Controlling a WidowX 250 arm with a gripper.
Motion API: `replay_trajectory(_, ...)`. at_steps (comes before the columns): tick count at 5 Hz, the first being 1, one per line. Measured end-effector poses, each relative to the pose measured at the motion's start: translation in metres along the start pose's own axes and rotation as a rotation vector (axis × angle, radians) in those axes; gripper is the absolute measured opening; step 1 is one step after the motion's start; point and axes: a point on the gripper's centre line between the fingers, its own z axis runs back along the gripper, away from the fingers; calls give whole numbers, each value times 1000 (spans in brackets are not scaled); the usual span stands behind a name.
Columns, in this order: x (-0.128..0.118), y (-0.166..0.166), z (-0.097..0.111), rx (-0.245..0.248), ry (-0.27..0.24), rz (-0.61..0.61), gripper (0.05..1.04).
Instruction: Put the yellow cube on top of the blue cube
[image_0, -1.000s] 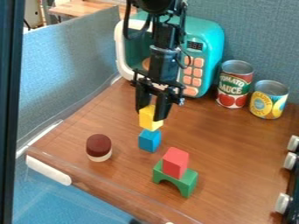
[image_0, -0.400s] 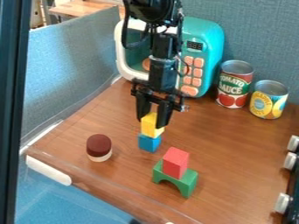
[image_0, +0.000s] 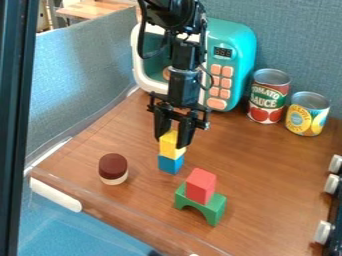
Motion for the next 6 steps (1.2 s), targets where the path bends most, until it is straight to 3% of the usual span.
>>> replay_trajectory(2,1,0,0,1,-4,32,558)
replay_trajectory(3,2,0,0,-6,7,39,621)
replay_trajectory(4,3,0,5,-9,14,51,914)
replay_trajectory(5,2,0,6,-15,17,56,1005)
replay_trajectory(6,2,-2,6,-25,21,52,1000)
